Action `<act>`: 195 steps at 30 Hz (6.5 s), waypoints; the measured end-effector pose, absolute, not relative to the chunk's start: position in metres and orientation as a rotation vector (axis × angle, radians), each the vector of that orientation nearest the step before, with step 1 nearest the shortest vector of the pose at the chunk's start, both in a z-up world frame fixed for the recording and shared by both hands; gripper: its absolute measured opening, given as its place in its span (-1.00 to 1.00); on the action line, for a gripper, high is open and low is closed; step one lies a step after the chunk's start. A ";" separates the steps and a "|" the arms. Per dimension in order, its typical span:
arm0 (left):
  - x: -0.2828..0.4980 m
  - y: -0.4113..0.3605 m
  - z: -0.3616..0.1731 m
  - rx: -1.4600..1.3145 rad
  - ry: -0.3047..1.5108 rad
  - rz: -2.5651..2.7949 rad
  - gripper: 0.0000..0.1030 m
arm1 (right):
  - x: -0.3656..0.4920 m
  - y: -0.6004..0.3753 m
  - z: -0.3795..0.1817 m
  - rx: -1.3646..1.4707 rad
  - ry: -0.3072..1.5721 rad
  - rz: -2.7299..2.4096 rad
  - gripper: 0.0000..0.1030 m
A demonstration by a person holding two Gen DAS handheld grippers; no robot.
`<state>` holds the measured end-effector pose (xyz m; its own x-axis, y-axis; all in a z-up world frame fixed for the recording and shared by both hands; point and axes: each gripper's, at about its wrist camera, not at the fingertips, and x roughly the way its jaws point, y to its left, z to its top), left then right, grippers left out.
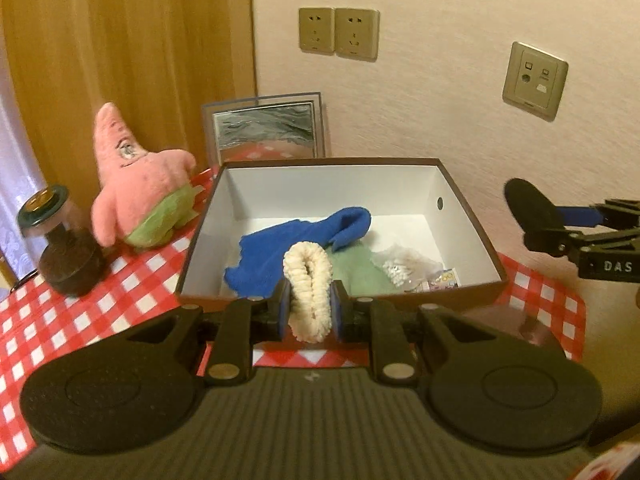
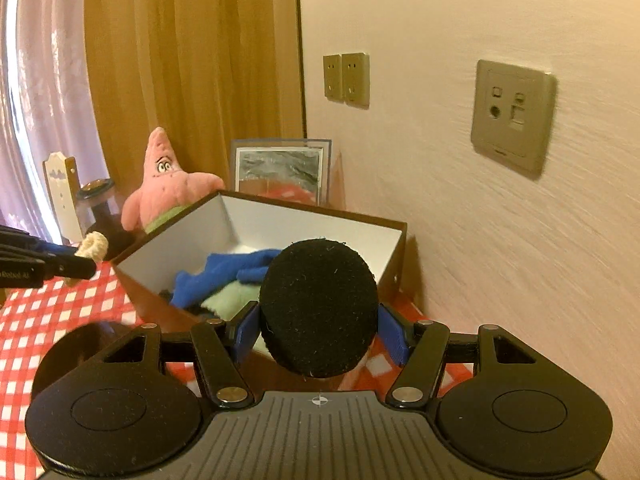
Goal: Organize soft objects
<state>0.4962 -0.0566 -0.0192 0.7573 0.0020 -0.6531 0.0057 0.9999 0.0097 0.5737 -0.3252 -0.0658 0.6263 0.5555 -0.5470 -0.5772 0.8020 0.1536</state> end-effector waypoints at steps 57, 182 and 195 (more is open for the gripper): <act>0.708 -0.051 -0.090 0.138 0.818 -0.133 -0.62 | 0.741 -0.238 -0.136 -0.123 0.703 0.621 0.48; 0.091 0.004 -0.012 -0.060 0.754 -0.024 0.47 | 0.124 -0.243 -0.020 0.150 0.787 0.497 0.48; 0.030 -0.004 -0.006 -0.062 0.744 -0.054 0.47 | 0.069 -0.239 -0.008 0.135 0.784 0.523 0.48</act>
